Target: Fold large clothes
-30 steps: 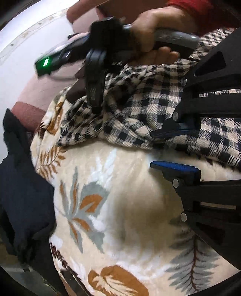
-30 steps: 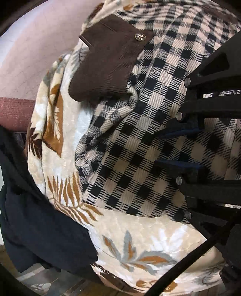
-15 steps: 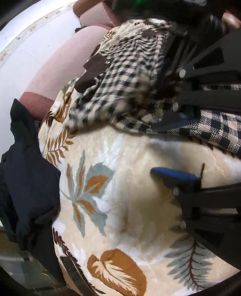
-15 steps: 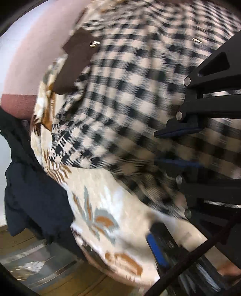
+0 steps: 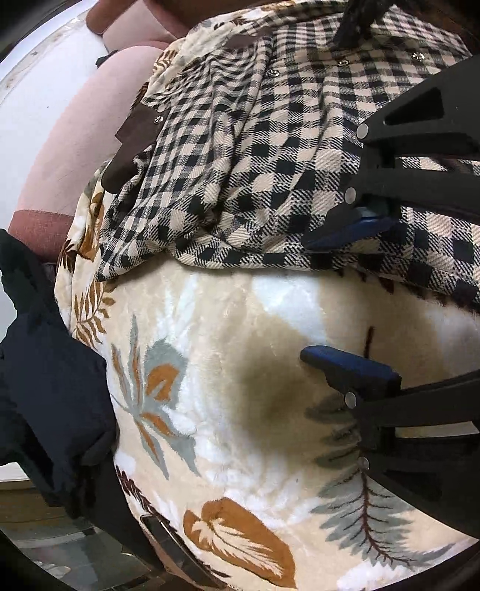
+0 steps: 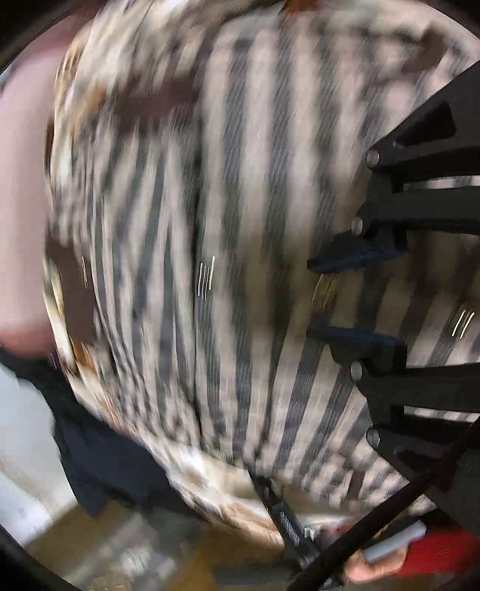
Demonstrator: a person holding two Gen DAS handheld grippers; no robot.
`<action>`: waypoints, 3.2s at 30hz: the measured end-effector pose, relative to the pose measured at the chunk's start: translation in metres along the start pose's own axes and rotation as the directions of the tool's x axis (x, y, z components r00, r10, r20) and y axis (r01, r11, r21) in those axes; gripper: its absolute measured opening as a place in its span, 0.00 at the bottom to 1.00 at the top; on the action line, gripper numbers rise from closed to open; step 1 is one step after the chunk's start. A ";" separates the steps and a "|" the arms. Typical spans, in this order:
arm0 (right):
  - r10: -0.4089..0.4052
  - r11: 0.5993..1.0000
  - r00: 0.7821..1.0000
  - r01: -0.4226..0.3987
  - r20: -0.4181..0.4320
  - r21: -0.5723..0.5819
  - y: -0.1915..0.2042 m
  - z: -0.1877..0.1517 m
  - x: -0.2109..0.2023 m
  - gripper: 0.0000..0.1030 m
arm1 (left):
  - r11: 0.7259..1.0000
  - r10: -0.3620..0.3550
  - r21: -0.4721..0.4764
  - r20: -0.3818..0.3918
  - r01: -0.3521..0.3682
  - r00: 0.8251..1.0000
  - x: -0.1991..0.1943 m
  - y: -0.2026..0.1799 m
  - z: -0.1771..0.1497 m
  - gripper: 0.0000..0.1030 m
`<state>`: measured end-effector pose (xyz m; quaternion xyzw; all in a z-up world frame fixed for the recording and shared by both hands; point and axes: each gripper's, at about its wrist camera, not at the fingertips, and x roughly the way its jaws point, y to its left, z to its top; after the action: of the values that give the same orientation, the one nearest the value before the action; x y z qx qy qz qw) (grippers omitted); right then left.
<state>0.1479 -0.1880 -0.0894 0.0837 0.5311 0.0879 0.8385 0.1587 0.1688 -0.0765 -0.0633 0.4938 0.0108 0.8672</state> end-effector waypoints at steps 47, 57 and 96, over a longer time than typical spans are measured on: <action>-0.326 0.773 0.864 0.010 0.384 0.634 -0.360 -0.088 -0.175 0.49 | 0.951 -0.251 0.177 -0.030 0.252 0.968 -0.069 -0.176 -0.060 0.52; -0.557 0.825 0.804 0.507 0.209 0.248 -0.265 -0.084 -0.136 0.41 | 0.936 -0.275 0.205 -0.082 0.287 0.958 -0.062 -0.202 -0.076 0.52; -0.252 0.527 0.930 -0.101 0.269 0.844 -0.362 -0.093 -0.124 0.51 | 0.912 -0.320 0.243 -0.084 0.330 0.944 -0.071 -0.225 -0.091 0.52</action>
<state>0.0329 -0.5647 -0.1047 0.4701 0.3473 -0.2343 0.7769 0.0626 -0.0626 -0.0389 -0.0332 0.4920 -0.1982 0.8471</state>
